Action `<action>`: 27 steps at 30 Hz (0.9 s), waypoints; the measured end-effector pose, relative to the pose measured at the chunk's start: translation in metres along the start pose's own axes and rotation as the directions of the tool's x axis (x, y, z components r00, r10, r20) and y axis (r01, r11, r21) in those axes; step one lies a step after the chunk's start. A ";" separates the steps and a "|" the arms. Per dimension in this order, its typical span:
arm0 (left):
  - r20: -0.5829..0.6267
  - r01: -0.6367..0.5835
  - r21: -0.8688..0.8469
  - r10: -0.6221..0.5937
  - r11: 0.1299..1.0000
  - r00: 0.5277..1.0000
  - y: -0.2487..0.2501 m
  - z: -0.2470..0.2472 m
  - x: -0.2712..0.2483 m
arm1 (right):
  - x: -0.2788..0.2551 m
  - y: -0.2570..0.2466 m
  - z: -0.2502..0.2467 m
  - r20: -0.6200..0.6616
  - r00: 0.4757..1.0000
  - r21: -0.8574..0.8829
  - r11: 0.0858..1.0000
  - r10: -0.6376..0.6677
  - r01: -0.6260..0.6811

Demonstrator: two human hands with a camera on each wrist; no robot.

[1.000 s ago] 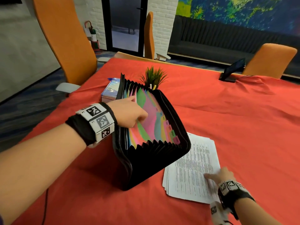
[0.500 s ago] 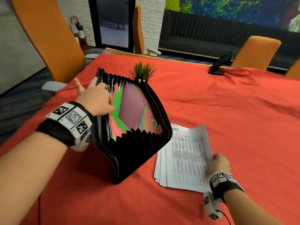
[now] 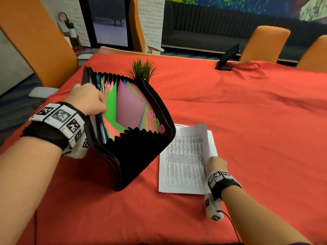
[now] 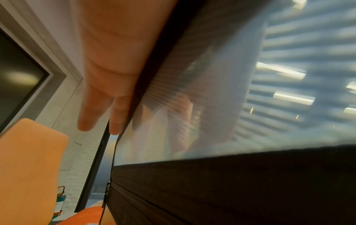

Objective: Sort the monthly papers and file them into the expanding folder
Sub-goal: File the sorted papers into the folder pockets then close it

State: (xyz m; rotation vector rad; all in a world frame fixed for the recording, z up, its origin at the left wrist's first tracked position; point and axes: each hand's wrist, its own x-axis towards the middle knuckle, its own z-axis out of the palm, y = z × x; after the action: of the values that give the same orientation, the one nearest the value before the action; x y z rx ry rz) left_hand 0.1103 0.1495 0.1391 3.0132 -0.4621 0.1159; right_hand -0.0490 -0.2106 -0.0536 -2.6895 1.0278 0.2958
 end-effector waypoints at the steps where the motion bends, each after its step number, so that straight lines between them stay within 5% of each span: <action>1: 0.012 0.001 -0.006 -0.001 1.000 1.000 -0.001 0.000 -0.001 | -0.001 -0.001 0.002 -0.010 1.000 0.019 1.000 -0.011 0.011; 11: 0.037 0.009 -0.064 -0.007 0.998 0.999 -0.001 -0.006 -0.008 | 0.001 0.057 -0.003 -0.052 0.997 0.492 0.871 0.051 -0.019; 27: 0.023 0.013 -0.033 -0.012 0.999 1.000 0.015 -0.004 -0.005 | 0.034 0.086 -0.031 -0.126 0.990 0.518 0.847 -0.061 0.119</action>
State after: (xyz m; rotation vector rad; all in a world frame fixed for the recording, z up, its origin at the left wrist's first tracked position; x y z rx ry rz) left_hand 0.1007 0.1373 0.1436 2.9873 -0.4429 0.0727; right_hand -0.0797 -0.3031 -0.0467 -2.2549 0.8499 -0.1369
